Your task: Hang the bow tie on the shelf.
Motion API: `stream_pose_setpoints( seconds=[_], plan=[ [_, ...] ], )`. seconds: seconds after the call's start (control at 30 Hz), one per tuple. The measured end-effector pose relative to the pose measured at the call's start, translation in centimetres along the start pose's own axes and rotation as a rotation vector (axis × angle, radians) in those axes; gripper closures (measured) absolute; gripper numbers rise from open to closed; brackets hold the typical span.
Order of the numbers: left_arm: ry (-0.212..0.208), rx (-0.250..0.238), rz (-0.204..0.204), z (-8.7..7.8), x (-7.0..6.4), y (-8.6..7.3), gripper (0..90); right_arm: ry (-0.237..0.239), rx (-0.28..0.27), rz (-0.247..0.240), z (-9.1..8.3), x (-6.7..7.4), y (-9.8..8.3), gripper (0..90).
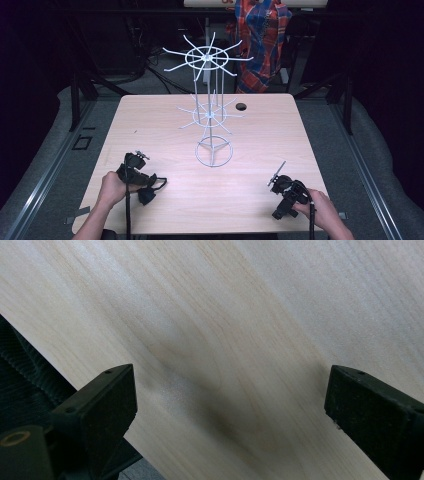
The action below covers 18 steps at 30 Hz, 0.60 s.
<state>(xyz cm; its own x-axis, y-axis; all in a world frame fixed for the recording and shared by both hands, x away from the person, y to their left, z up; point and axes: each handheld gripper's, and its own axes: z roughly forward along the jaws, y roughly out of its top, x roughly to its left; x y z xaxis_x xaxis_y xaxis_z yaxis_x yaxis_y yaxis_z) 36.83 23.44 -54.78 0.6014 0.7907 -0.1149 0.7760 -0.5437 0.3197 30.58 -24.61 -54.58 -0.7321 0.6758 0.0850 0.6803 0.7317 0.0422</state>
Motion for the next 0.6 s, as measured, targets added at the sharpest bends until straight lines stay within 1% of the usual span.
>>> stream_pose_setpoints(
  seconds=[0.07, 0.13, 0.17, 0.23, 0.3, 0.43, 0.47, 0.5, 0.6],
  plan=[
    [0.006, -0.001, 0.007, 0.0, -0.1, 0.0, 76.9, -0.002, 0.003, 0.0, 0.0, 0.0, 0.0, 6.4],
    [0.005, -0.005, -0.001, 0.0, -0.2, 0.0, 78.7, -0.001, 0.007, 0.001, 0.0, 0.0, 0.0, 6.4],
    [0.008, -0.006, 0.006, -0.1, -0.1, 0.0, 79.4, -0.002, 0.008, 0.0, 0.0, 0.0, 0.0, 6.4],
    [0.01, -0.011, -0.011, -0.1, 0.0, 0.0, 78.4, -0.002, 0.007, -0.001, 0.0, 0.1, 0.0, 6.6],
    [0.012, -0.019, -0.019, -0.2, 0.1, 0.0, 74.5, -0.002, 0.007, -0.002, 0.0, 0.1, 0.0, 6.6],
    [-0.004, -0.069, -0.069, -1.0, 0.6, -0.1, 64.9, -0.005, 0.007, -0.003, 0.0, 0.1, 0.0, 6.8],
    [-0.009, -0.082, -0.075, -1.2, 0.6, -0.1, 63.6, -0.002, 0.008, -0.004, 0.0, 0.1, 0.0, 6.8],
    [-0.003, -0.088, -0.08, -1.3, 0.6, 0.0, 61.2, -0.002, 0.007, -0.002, 0.0, 0.1, 0.0, 6.9],
    [-0.001, -0.099, -0.077, -1.5, 0.5, 0.1, 56.6, -0.001, 0.009, -0.001, 0.0, 0.1, 0.0, 6.9]
  ],
)
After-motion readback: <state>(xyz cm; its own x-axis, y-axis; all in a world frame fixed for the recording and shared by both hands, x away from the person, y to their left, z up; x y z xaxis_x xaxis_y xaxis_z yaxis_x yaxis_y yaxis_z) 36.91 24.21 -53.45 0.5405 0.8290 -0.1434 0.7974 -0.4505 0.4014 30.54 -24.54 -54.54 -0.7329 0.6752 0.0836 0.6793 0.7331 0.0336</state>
